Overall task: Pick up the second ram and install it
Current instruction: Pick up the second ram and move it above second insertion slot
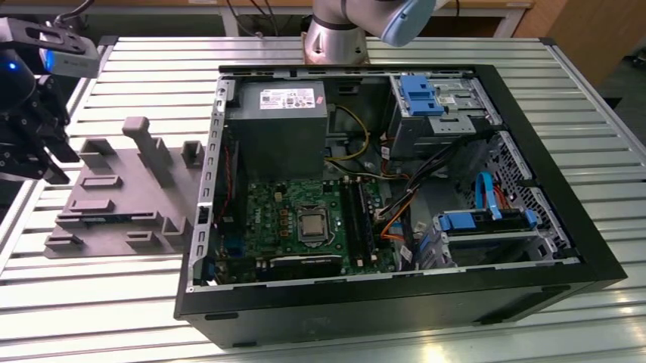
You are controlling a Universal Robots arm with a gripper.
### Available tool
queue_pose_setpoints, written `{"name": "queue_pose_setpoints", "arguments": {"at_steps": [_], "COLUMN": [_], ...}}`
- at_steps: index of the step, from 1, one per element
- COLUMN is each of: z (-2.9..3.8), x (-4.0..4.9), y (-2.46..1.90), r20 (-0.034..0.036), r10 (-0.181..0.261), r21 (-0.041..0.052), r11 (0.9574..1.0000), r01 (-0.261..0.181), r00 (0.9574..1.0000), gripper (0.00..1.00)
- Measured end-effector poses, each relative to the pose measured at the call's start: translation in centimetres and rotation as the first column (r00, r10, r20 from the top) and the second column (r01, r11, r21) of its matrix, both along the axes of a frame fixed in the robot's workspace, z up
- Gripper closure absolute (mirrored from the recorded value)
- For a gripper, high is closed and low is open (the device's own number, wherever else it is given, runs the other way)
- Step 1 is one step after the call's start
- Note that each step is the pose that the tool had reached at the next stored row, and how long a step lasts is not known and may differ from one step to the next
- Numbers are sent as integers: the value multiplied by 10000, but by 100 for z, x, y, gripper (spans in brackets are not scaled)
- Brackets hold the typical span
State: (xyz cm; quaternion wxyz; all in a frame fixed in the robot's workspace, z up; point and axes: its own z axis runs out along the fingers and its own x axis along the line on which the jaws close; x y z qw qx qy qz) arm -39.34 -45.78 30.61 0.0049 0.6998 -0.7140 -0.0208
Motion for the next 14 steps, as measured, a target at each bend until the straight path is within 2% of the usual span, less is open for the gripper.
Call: {"name": "queue_pose_setpoints", "arguments": {"at_steps": [7,14], "z": [-127,-254], "x": [-4,-10], "y": [-31,-43], "r20": [12,31], "r10": [-7,-46], "r21": [1,0], "r11": [10000,10000], "r01": [7,46], "r00": [10000,10000], "gripper": [60,60]}}
